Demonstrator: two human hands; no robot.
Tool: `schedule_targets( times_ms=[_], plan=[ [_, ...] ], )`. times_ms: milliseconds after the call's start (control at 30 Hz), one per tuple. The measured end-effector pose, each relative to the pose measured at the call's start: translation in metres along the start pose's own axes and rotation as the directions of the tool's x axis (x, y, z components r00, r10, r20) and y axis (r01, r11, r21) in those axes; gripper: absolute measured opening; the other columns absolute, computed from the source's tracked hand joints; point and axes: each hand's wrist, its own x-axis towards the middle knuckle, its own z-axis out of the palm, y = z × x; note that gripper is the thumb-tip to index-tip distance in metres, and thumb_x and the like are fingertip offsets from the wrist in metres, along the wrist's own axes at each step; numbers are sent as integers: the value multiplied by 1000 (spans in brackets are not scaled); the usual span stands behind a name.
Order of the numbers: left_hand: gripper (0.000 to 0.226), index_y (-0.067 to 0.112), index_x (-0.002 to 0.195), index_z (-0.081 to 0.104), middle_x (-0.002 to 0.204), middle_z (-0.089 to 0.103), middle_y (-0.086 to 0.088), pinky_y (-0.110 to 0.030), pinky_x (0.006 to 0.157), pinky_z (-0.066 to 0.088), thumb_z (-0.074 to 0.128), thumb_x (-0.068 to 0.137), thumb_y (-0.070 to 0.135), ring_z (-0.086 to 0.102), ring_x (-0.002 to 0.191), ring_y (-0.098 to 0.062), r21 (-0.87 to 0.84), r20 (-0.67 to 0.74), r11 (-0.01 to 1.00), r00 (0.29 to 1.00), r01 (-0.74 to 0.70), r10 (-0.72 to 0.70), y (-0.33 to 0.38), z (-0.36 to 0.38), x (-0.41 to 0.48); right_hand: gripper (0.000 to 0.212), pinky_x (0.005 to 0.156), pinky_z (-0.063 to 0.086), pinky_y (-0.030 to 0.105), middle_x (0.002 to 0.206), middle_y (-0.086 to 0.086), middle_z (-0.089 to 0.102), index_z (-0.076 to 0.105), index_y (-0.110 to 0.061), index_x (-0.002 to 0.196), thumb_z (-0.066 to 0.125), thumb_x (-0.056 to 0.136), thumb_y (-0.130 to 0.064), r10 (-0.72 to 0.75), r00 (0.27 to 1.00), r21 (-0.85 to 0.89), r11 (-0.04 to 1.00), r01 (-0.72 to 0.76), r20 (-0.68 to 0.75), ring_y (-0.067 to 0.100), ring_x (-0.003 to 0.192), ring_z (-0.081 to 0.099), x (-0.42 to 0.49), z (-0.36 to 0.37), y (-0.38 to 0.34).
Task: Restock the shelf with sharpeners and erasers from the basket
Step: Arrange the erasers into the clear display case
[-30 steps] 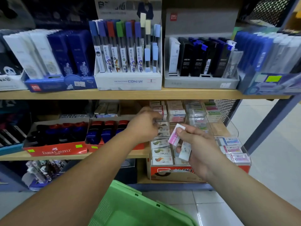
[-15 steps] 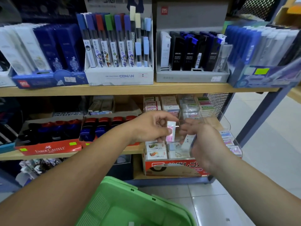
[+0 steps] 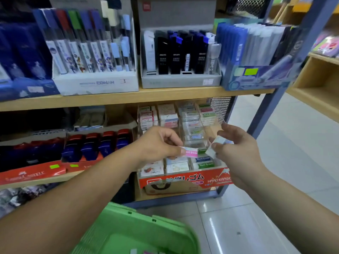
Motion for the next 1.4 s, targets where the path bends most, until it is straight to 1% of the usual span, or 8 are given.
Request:
schedule_targets(
  times_ms=[133,433,600,700,800,900,1133,1400],
  plan=[
    [10,5,91,77,84,76,-15,-36,75,63,84,84,10,73,78,-29,42,-56,999,998,-17,20,1,19,9,44,78,65,50,112,0,73,67,-23,127,81,89,-7,72,996,19,997,-72,-46,31,92,77,5,-18,1],
    [9,22,77,80,74,74,12,-28,69,59,83,85,22,68,70,-3,243,-197,968,974,-60,110,-11,59,28,16,80,65,47,97,5,79,77,-21,96,82,88,-8,83,996,117,990,-80,-14,31,86,79,4,-28,1],
    [10,29,95,81,97,61,12,-34,78,54,71,93,28,58,93,-9,632,-107,762,959,-139,263,-14,62,27,8,75,67,39,104,8,79,77,-15,96,73,97,-9,146,989,186,972,-144,1,28,92,79,3,-27,1],
    [21,25,109,78,102,58,11,-24,77,49,65,96,15,57,94,-12,553,-126,820,958,-148,258,-12,55,27,9,74,67,38,103,10,79,77,-12,99,69,99,-7,165,986,196,967,-162,1,28,93,78,3,-24,0],
    [27,23,111,75,102,70,3,-18,63,54,64,96,3,67,83,-16,149,-157,982,978,-114,138,2,48,21,10,76,67,39,103,12,79,76,-8,101,67,100,-5,152,988,189,970,-152,12,28,92,79,3,-21,1],
    [18,21,109,75,90,76,-3,-18,60,52,76,92,13,68,70,-7,-67,-93,996,994,-64,58,14,45,11,11,77,66,40,104,11,80,77,-10,104,67,100,-8,131,990,167,976,-139,61,27,90,79,1,-16,2],
    [20,18,108,75,95,76,-3,-19,61,54,79,89,12,69,76,-8,-41,-27,997,998,-58,57,11,10,-6,11,82,65,43,97,10,81,78,-12,107,72,98,-12,87,971,155,980,-124,224,25,91,76,-8,10,0],
    [17,27,100,71,97,71,4,-30,75,63,78,90,16,70,89,-12,299,-164,954,986,27,23,-22,-13,-1,16,76,67,44,95,1,79,75,-22,107,59,106,-27,25,993,-54,998,-18,119,27,86,77,-6,24,6]
  ],
)
